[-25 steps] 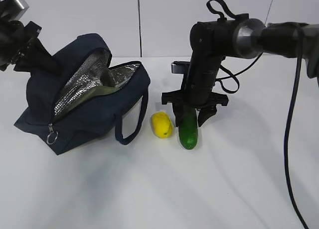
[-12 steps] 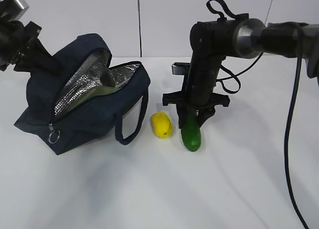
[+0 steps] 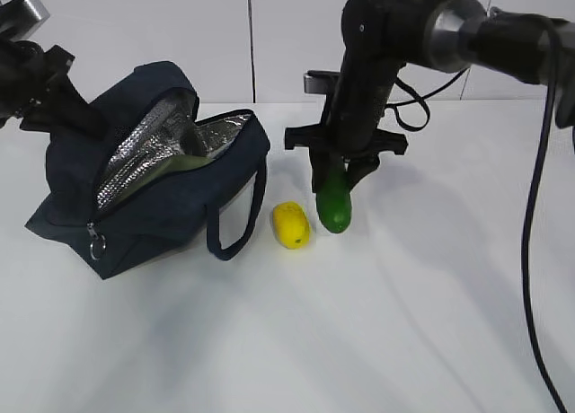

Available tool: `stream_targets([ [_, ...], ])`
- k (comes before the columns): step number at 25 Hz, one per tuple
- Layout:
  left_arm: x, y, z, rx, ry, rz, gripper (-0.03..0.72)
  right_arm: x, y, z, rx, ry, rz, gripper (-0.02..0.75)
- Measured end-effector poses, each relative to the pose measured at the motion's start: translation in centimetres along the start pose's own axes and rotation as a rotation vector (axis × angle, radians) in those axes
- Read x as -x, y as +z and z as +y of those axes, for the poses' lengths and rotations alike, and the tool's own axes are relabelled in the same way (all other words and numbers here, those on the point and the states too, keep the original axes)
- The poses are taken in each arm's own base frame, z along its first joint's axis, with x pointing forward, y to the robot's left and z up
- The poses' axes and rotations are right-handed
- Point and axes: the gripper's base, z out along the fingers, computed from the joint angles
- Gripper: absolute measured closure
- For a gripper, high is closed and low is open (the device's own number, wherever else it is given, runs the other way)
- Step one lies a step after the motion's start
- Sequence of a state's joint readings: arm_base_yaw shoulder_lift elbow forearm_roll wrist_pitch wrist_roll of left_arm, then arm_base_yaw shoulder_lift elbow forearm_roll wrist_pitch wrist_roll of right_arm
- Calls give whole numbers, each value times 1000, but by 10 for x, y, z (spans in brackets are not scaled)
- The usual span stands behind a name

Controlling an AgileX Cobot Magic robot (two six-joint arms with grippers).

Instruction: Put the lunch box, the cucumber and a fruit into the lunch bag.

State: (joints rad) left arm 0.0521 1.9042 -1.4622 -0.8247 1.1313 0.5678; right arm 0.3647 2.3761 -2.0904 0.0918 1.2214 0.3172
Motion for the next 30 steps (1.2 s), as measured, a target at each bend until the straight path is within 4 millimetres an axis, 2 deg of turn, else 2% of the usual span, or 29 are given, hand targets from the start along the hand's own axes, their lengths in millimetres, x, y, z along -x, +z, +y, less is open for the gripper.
stream_targets([
  [5, 0, 0, 1, 6, -3, 1, 692, 2, -39, 13, 118, -10, -64, 393],
  [9, 0, 0, 1, 7, -4, -1, 692, -5, -70, 32, 328, -56, -66, 393],
  [13, 0, 0, 1, 8, -5, -3, 692, -11, -82, 53, 574, -59, -21, 395],
  [17, 0, 0, 1, 10, -5, -5, 692, -13, -90, 63, 712, -39, 5, 395],
  [21, 0, 0, 1, 10, -5, -5, 692, -14, -85, 71, 779, -14, 42, 395],
  [30, 2, 0, 0, -2, -15, -23, 692, -12, -39, 83, 880, 104, 182, 395],
])
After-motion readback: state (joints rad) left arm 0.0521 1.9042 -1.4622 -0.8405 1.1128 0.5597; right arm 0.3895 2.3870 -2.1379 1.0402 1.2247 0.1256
